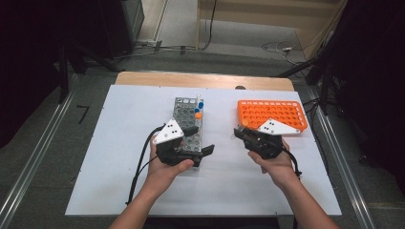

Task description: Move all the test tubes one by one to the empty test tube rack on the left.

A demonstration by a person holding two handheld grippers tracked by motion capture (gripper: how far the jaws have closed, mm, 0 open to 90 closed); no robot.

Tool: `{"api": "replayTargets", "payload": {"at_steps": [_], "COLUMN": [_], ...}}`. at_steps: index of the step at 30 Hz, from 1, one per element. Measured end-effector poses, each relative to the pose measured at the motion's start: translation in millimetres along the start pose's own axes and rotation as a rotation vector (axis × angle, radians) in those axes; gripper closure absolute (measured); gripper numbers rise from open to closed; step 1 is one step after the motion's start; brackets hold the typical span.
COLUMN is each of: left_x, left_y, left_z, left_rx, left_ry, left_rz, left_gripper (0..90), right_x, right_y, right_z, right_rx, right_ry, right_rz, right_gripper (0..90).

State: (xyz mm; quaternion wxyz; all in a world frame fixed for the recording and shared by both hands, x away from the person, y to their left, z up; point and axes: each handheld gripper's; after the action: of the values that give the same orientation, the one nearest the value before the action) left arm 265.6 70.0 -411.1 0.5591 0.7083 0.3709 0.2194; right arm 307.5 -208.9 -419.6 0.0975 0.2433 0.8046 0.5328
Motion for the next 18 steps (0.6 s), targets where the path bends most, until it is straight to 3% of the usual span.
{"api": "replayTargets", "payload": {"at_steps": [8,18], "left_x": [-16.6,-25.4], "left_y": [2.8,1.1], "left_z": [15.5,22.1], "left_rx": [0.000,0.004], "left_ry": [-0.065,-0.108], "left_rz": [0.039,0.087], "left_gripper": [43.8,62.9], "right_x": [37.5,53.5], "right_y": [-8.5,-6.1], "right_z": [8.1,13.7], "right_rx": [0.049,0.085], "right_ry": [0.103,0.158], "right_rz": [-0.033,-0.044], "right_gripper": [72.8,72.8]}}
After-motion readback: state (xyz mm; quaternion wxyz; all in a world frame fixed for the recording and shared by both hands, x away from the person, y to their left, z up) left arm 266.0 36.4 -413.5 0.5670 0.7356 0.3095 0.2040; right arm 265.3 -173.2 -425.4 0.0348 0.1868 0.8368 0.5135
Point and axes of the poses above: each handheld gripper's, and its own axes: z roughly forward along the jaws, y roughly out of its top, x roughly to its left, and after that the axes turned 14 degrees about y, right-handed
